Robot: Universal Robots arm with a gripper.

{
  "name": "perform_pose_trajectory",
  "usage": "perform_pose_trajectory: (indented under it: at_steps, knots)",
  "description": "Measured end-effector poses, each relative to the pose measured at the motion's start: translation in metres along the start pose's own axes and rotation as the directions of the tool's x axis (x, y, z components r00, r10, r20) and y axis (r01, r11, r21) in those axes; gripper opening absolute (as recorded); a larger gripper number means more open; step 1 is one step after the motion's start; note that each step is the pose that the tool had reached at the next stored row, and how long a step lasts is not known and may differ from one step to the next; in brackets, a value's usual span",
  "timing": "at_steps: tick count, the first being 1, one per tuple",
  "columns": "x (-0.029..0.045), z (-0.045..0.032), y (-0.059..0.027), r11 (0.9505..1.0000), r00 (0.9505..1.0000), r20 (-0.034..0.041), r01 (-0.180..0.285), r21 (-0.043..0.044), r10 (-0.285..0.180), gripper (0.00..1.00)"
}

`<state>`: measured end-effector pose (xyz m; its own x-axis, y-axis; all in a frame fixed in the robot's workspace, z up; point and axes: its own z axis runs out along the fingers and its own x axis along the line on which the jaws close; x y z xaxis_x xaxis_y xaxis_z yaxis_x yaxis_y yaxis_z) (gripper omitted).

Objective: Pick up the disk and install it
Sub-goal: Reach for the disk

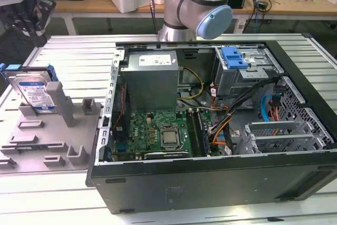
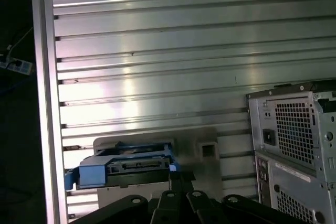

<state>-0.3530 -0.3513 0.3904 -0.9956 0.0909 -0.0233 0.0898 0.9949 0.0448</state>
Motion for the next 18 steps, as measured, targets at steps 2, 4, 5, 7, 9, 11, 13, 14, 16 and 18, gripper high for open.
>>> perform_pose_trajectory:
  at_steps: [2, 4, 5, 7, 9, 11, 13, 14, 16, 18]
  knots:
    - [0.0067, 0.0000, 0.0005, 1.0000, 1.0000, 0.0001, -0.001, 0.0000, 0.001, 0.11]
    - [0.0146, 0.0001, 0.0014, 1.0000, 1.0000, 0.0001, -0.002, 0.0001, 0.002, 0.11]
    - [0.0201, 0.0001, 0.0020, 1.0000, 1.0000, 0.0001, -0.003, 0.0001, 0.003, 0.11]
    - [0.0313, 0.0002, 0.0034, 1.0000, 1.0000, 0.0001, -0.004, 0.0001, 0.004, 0.11]
    - [0.0397, 0.0003, 0.0045, 1.0000, 1.0000, 0.0002, -0.005, 0.0002, 0.005, 0.11]
    - [0.0433, 0.0003, 0.0048, 1.0000, 1.0000, 0.0003, -0.005, 0.0001, 0.005, 0.11]
    - [0.0433, 0.0003, 0.0048, 1.0000, 1.0000, 0.0002, -0.005, 0.0001, 0.005, 0.11]
    - [0.0433, 0.0003, 0.0048, 1.0000, 1.0000, 0.0002, -0.005, 0.0002, 0.005, 0.11]
    - [0.0434, 0.0003, 0.0048, 1.0000, 1.0000, 0.0002, -0.005, 0.0001, 0.005, 0.11]
    - [0.0434, 0.0003, 0.0048, 1.0000, 1.0000, 0.0002, -0.005, 0.0001, 0.005, 0.11]
